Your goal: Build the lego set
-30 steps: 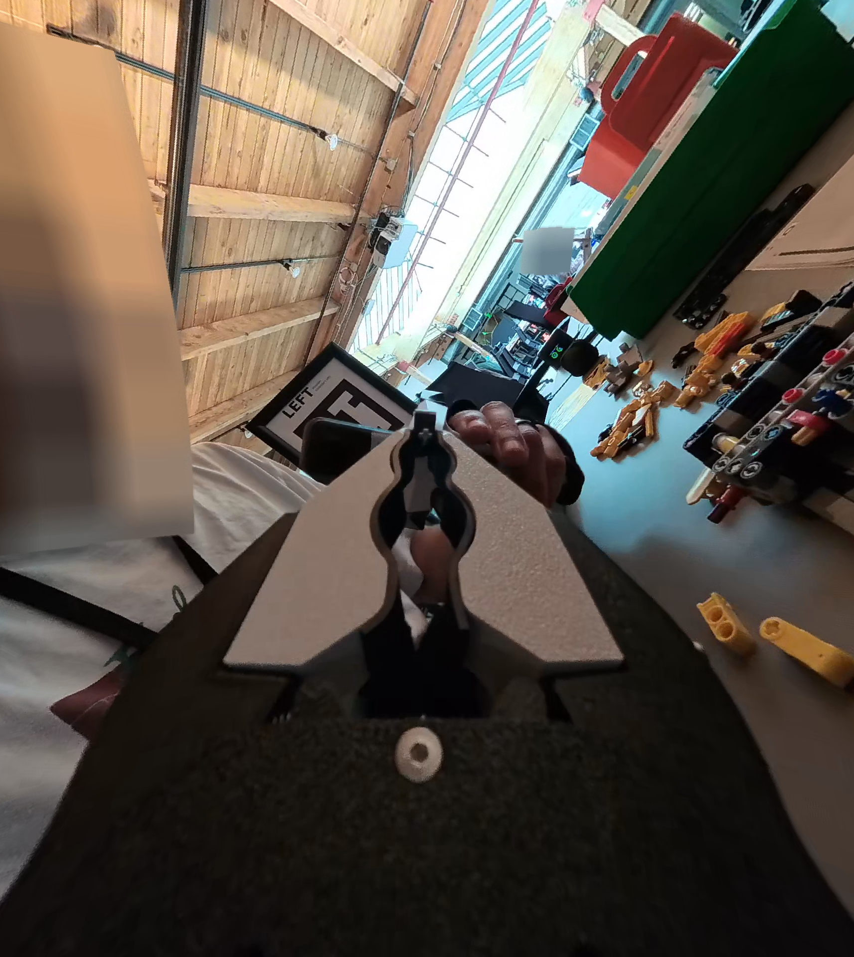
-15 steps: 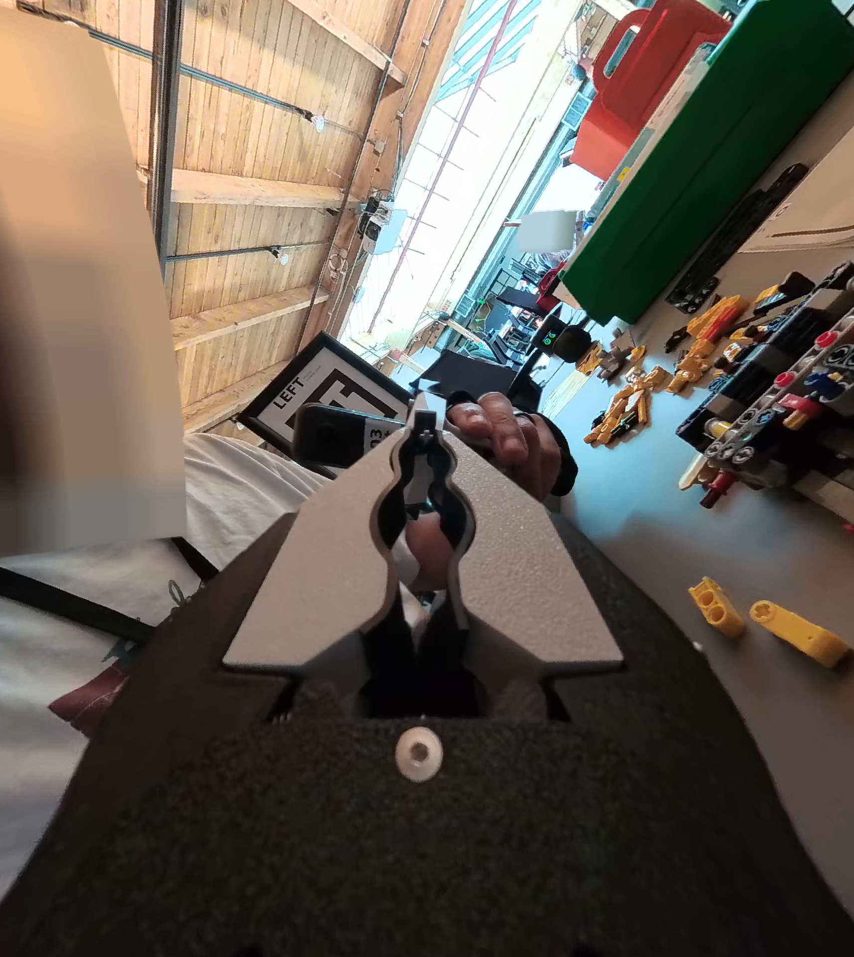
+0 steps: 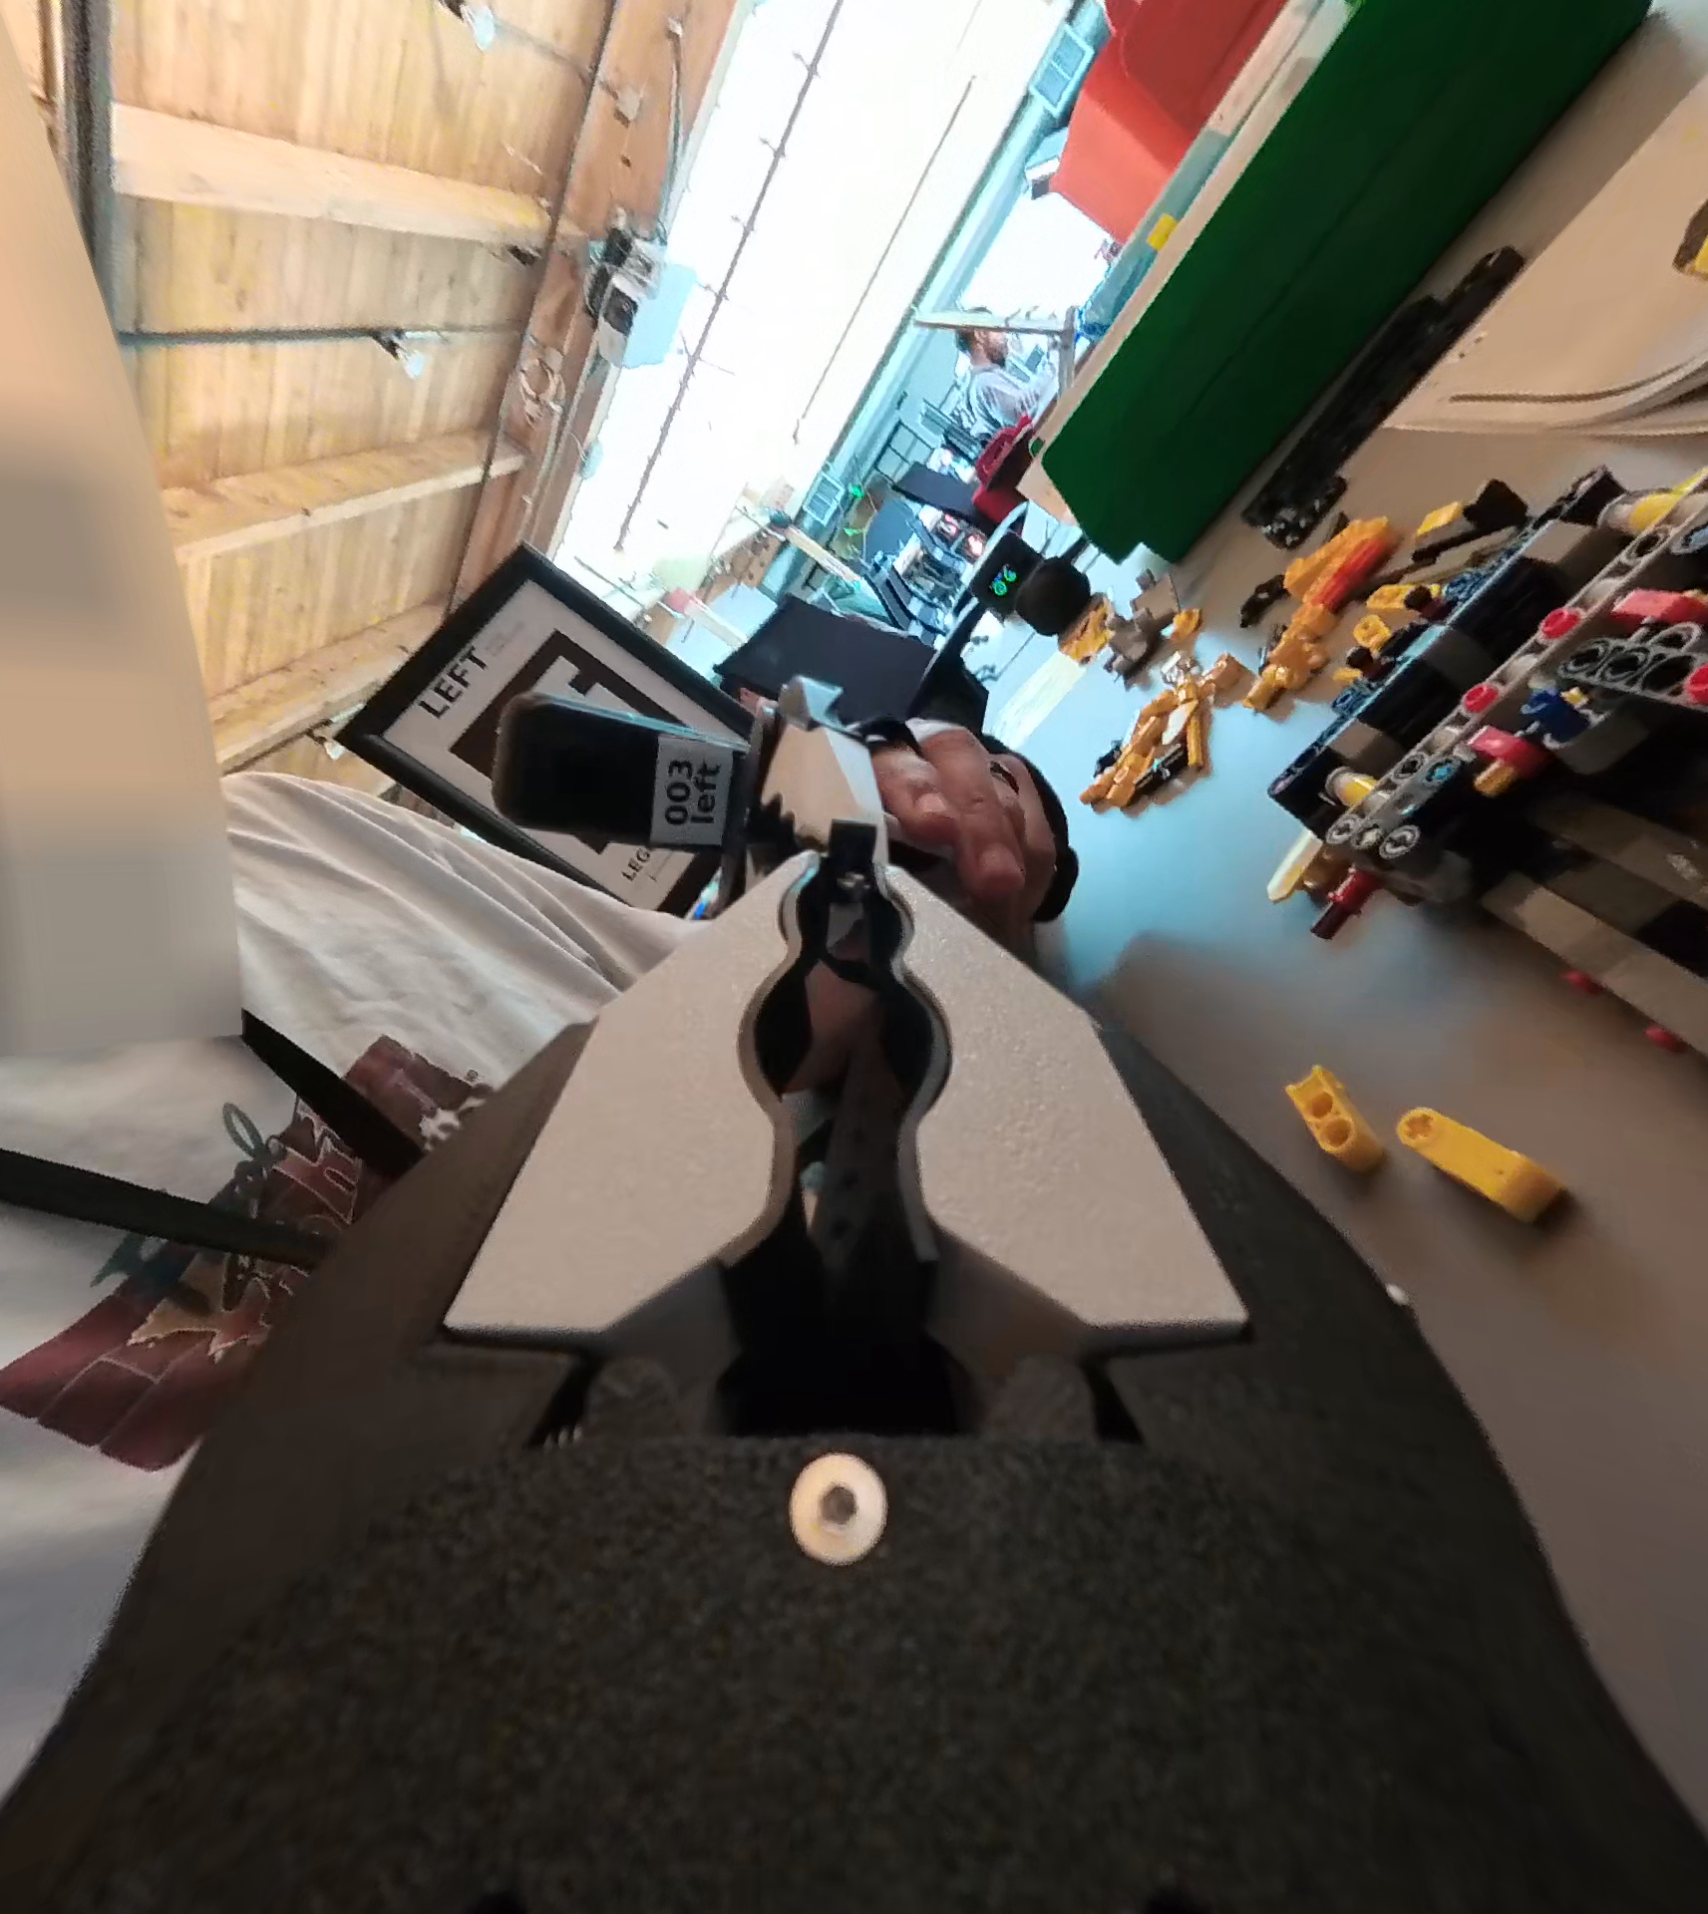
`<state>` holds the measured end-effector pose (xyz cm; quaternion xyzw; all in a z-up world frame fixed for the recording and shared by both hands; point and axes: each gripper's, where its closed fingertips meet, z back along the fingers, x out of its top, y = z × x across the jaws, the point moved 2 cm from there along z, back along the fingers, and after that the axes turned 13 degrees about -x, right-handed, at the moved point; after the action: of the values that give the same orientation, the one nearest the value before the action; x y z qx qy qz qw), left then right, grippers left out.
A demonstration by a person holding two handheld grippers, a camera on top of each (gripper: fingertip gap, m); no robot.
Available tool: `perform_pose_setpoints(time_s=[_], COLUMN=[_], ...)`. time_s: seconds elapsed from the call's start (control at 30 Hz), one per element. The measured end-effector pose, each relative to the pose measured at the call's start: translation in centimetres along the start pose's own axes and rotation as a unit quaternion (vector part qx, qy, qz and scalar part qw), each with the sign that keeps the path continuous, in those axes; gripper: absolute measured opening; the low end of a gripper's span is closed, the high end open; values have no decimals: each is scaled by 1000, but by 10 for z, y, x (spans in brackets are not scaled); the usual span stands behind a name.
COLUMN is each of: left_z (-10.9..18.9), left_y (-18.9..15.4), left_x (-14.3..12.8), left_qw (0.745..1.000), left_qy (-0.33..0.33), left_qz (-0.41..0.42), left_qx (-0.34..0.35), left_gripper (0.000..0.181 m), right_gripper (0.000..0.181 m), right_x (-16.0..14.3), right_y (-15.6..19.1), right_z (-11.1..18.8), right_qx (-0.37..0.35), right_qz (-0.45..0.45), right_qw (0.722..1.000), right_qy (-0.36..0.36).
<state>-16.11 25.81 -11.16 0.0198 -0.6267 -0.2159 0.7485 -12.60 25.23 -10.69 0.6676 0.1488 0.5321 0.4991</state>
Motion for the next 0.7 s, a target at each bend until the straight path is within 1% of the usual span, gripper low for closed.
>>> perform_pose_setpoints(time_s=[0.2, 0.27, 0.4, 0.43, 0.5, 0.53, 0.57, 0.6, 0.63, 0.7], left_z=[-6, -8, -11, -12, -8, -5, -2, 0, 1, 1], left_y=[-7, -7, -1, 0, 5, 6, 6, 7, 7, 2], left_x=[-11, -15, -9, -10, -14, -13, -11, -9, -8, -6], left_qw=[999, 998, 999, 999, 996, 992, 987, 983, 981, 976], left_qy=[37, 54, 38, 31, 23, 9, -8, -21, -29, -36], left_qz=[-9, -22, -5, 19, 87, 121, 152, 171, 182, 195], left_qx=[-22, -15, -4, -10, -21, -34, -49, -56, -64, -93], left_gripper=[2, 2, 2, 2, 2, 3, 3, 4, 9, 13], right_gripper=[6, 6, 6, 6, 6, 6, 6, 6, 6, 6], right_x=[-12, -12, -4, -3, 8, 12, 12, 11, 10, 5], right_y=[-3, -4, -2, -2, -1, -1, -1, 2, 4, -1], right_z=[-4, -5, -1, 0, 7, 13, 16, 17, 17, 15], right_qx=[-28, -32, -31, -39, -54, -71, -86, -84, -81, -110], right_qz=[30, 31, 52, 62, 95, 121, 144, 154, 156, 180], right_qw=[998, 998, 998, 997, 994, 990, 985, 984, 984, 977], right_qy=[37, 40, 26, 22, -19, -35, -37, -38, -40, -21])
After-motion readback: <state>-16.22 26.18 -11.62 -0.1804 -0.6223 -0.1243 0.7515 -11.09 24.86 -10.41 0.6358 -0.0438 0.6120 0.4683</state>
